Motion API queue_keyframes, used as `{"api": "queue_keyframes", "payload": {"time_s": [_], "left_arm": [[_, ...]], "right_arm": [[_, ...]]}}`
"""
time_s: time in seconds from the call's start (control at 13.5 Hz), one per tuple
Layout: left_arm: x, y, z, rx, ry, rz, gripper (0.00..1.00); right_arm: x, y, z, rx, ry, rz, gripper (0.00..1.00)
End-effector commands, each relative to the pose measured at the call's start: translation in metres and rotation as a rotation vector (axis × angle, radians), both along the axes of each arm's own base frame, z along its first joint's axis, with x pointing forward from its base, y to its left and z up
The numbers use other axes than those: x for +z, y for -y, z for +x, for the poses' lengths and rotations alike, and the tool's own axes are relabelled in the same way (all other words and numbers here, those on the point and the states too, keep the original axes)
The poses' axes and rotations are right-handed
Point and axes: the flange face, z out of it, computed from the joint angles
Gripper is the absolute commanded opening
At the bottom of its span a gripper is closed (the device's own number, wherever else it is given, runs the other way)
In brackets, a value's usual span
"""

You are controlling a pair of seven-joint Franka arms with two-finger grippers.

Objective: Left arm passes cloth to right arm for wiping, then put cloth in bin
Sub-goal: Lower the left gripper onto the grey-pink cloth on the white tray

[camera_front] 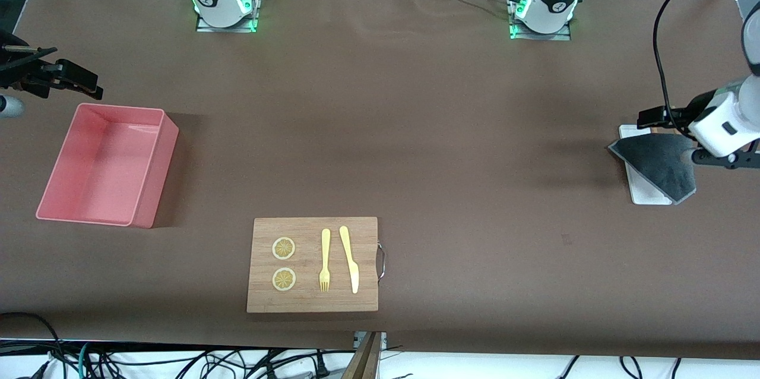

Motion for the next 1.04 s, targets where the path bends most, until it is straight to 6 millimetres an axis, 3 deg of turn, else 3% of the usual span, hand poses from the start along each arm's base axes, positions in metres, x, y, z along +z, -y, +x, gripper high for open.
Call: {"api": "queue_keyframes", "payload": {"time_s": [0.0, 0.3, 0.52, 0.67, 0.96], "left_arm": [[-0.023, -0.045, 0.030, -0.136, -0.028, -0.037, 1.00], [-0.080, -0.096, 0.063, -0.391, -0.017, -0.114, 1.00], [-0.113, -0.113, 0.085, -0.666, 0.048, -0.141, 1.00], [-0.142, -0.133, 0.088, -0.753, 0.053, -0.163, 1.00], [-0.179, -0.167, 0.077, -0.674, 0.058, -0.238, 1.00]], "right_arm": [[0.002, 0.003, -0.001, 0.004, 0.008, 0.010, 1.00], [0.001, 0.001, -0.002, 0.007, 0.003, 0.010, 1.00], [0.002, 0.002, -0.002, 0.005, 0.002, 0.008, 1.00], [0.004, 0.004, -0.004, 0.002, 0.002, 0.008, 1.00], [0.005, 0.003, -0.005, 0.004, 0.008, 0.006, 1.00]]}}
